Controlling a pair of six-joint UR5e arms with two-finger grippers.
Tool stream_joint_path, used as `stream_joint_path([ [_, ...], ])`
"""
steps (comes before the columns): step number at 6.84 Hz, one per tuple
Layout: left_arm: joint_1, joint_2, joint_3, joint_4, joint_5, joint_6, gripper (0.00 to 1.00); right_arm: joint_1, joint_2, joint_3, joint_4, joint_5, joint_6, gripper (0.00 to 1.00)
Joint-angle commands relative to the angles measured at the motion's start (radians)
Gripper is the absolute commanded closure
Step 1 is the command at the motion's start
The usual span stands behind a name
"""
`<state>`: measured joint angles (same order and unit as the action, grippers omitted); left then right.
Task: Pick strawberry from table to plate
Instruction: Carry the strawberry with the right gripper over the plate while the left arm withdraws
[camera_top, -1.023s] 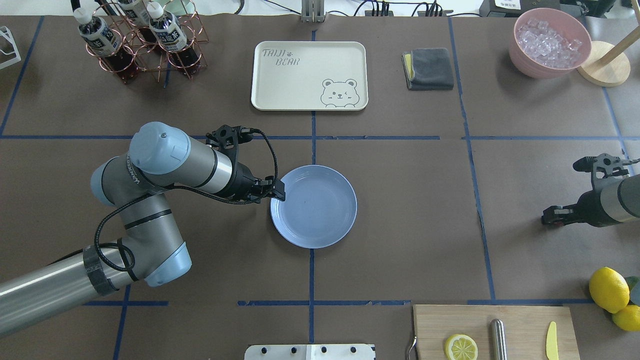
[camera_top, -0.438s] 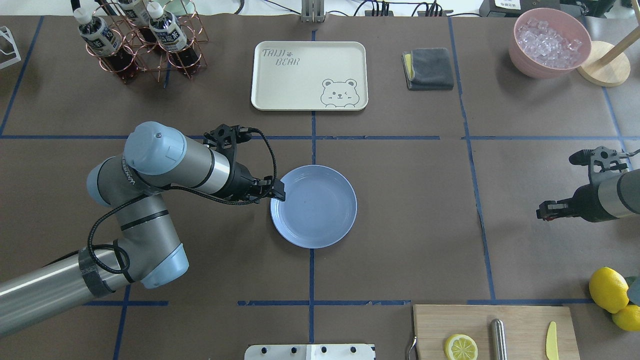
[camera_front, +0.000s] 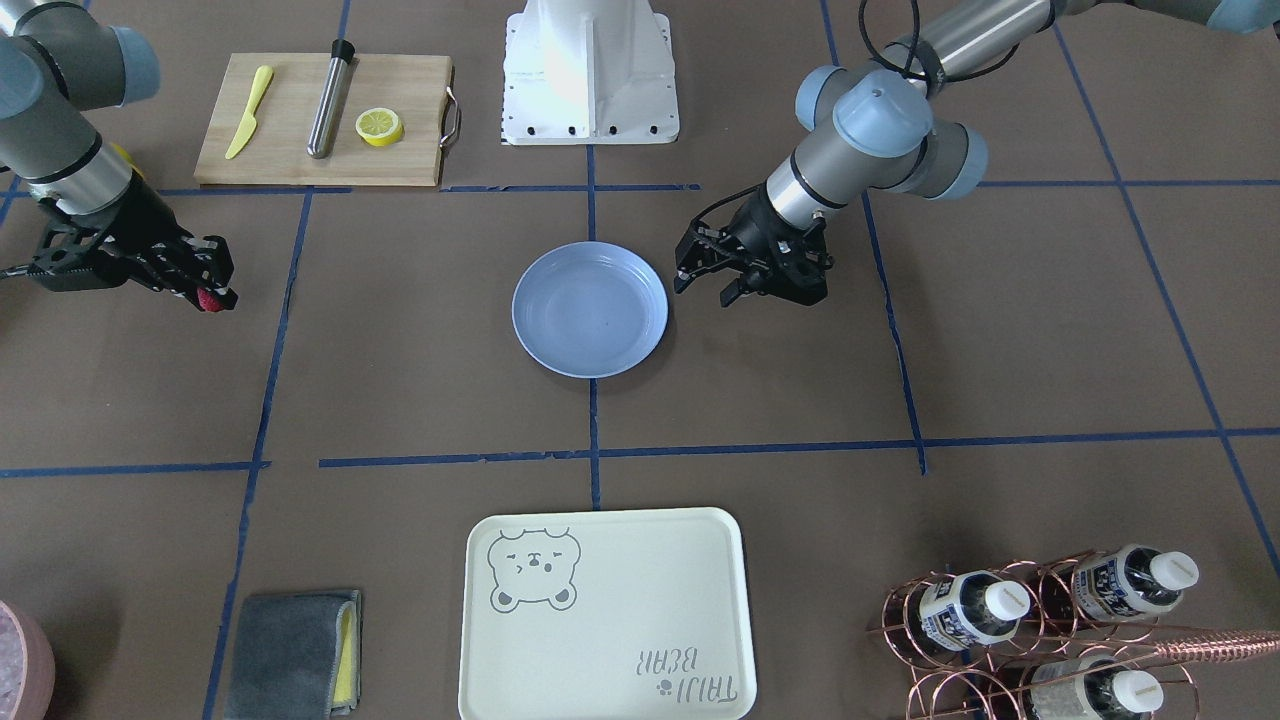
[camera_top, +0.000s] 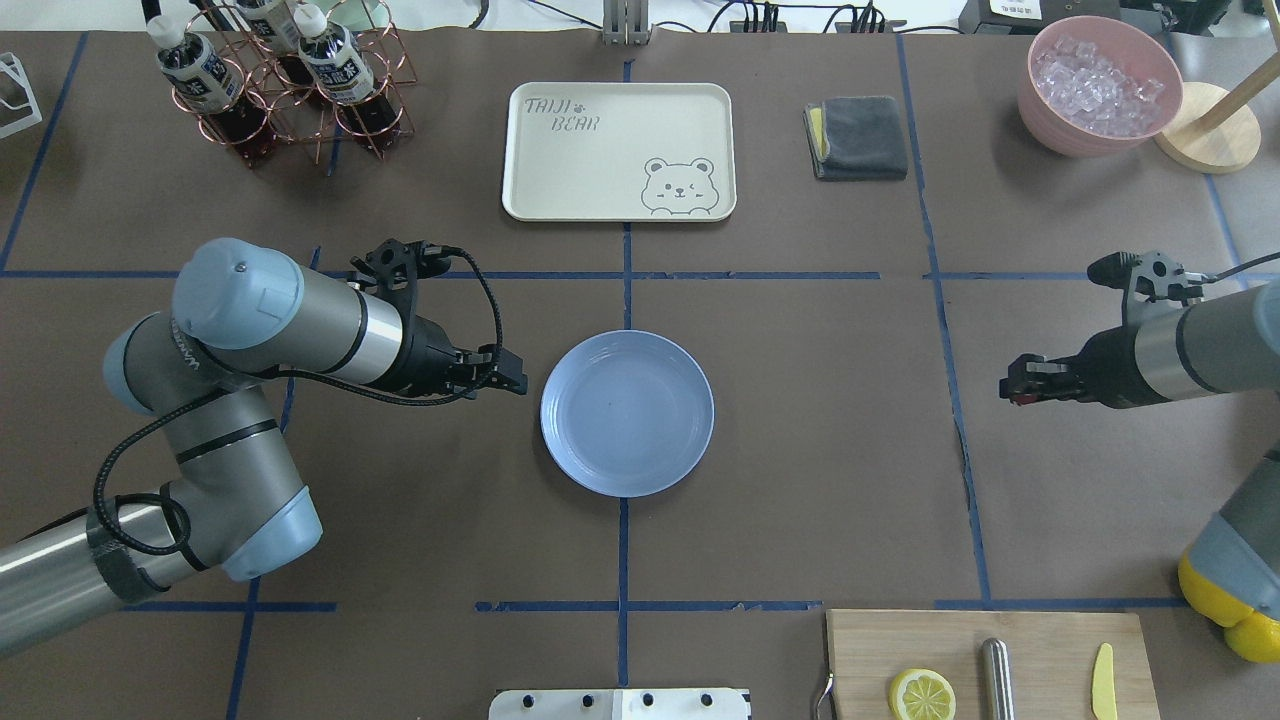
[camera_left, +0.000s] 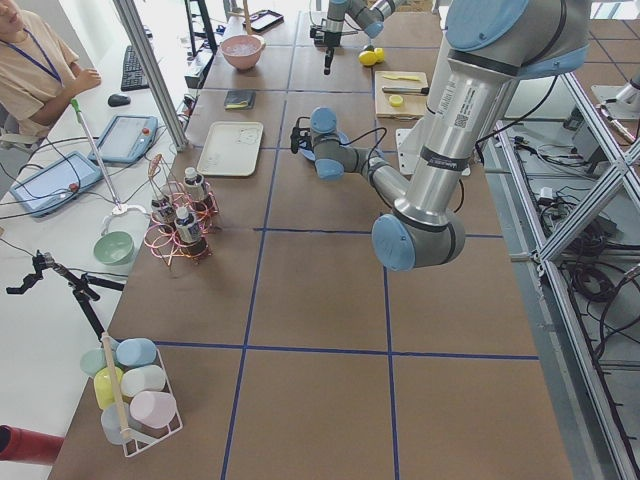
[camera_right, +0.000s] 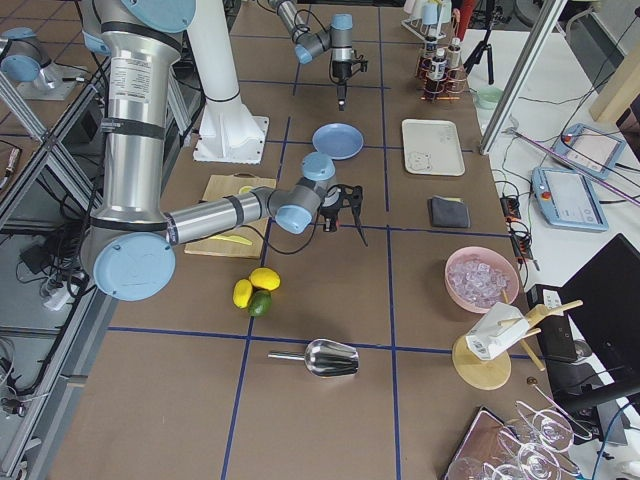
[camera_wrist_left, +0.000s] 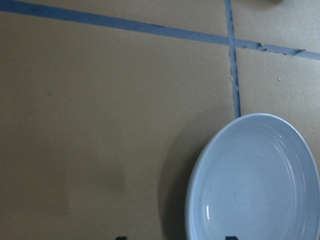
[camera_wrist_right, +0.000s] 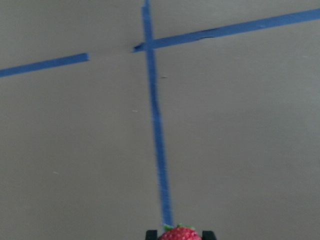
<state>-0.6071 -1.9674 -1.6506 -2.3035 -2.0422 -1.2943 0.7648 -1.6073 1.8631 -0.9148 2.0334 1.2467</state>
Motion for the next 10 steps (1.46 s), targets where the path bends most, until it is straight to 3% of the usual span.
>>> stream_joint_path([
  [1,-0.08,0.1,-0.029,0.003,-0.01,0.146,0.28,-0.089,0.243,0.002,-0.192,-0.059,0.146,1.0],
  [3,-0.153,0.169,-0.04,0.004,-0.013,0.309,0.28,-0.207,0.477,-0.019,-0.442,-0.155,0.195,1.0],
  [5,-0.172,0.182,-0.043,0.004,-0.015,0.328,0.28,-0.269,0.642,-0.155,-0.455,-0.249,0.336,1.0],
  [7,-0.203,0.2,-0.044,0.003,-0.042,0.329,0.28,-0.297,0.752,-0.307,-0.457,-0.265,0.362,1.0],
  [10,-0.201,0.203,-0.044,0.001,-0.042,0.329,0.28,-0.328,0.797,-0.36,-0.458,-0.269,0.376,1.0],
])
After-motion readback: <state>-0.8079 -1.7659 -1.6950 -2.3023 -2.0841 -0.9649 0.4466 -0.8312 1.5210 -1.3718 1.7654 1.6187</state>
